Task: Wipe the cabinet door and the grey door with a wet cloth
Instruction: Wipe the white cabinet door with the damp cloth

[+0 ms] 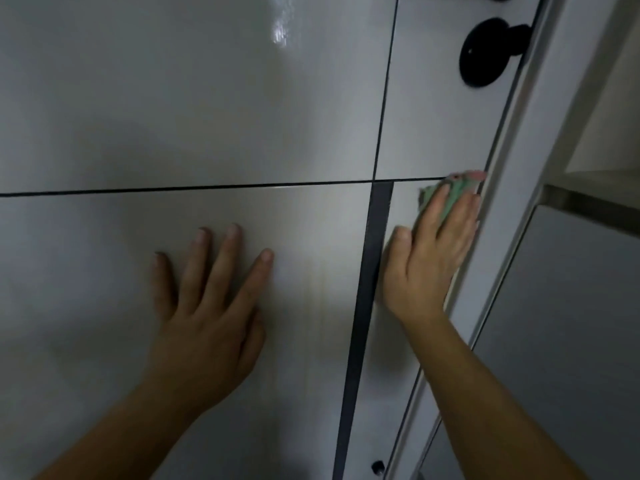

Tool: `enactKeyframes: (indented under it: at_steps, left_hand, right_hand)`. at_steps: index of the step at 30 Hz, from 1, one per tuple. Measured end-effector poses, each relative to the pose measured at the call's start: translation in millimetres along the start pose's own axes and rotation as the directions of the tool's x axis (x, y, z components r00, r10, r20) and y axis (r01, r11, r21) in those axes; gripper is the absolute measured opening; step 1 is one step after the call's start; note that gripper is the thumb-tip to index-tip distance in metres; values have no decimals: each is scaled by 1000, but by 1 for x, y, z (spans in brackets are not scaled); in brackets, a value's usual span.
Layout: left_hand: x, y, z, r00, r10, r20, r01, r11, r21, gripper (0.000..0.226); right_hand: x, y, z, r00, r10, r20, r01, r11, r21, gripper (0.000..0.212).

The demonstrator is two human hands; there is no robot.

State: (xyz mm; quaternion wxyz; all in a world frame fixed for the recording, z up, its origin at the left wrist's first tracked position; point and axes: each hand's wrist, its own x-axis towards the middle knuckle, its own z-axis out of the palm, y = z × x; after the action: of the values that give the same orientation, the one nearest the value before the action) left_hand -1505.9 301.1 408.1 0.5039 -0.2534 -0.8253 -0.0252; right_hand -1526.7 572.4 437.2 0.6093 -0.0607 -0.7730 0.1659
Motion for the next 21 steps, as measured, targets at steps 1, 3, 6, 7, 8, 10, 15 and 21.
enactKeyframes:
  at_steps: [1,3,6,7,8,10,15,21]
  left_hand:
    - [0,0,1,1000,-4,-1,4,1000,-6,68]
    - [0,2,2,1000,-12,-8,12,1000,-8,68]
    - [-1,3,3,1000,-16,-5,16,1000,2,68]
    - [-1,3,3,1000,-15,-3,15,1000,3,69]
    - [0,2,2,1000,-11,0,11,1000,1,69]
    - [1,1,0,1000,7,1,-7,1000,-17,68]
    - [-11,-19,-16,1000,-4,-20,3,999,-42,72]
    - [-45,-95,-47,932,-354,-77,356,934,26,78]
  right_hand:
    - [-2,-2,0,999,35,-10,-35,999,12,65]
    - [-19,-7,3,1000,-18,24,17,999,29,66]
    - [-41,2,4,976,-195,99,194,981,18,65]
    - [-38,7,4,976,-199,91,199,980,11,64]
    - [-31,8,4,986,-150,71,150,989,15,64]
    - [-22,-4,4,999,23,22,-24,997,74,65]
    - [-67,-86,21,964,-250,94,245,968,57,64]
    - [-54,-128,28,963,-268,25,267,962,58,60]
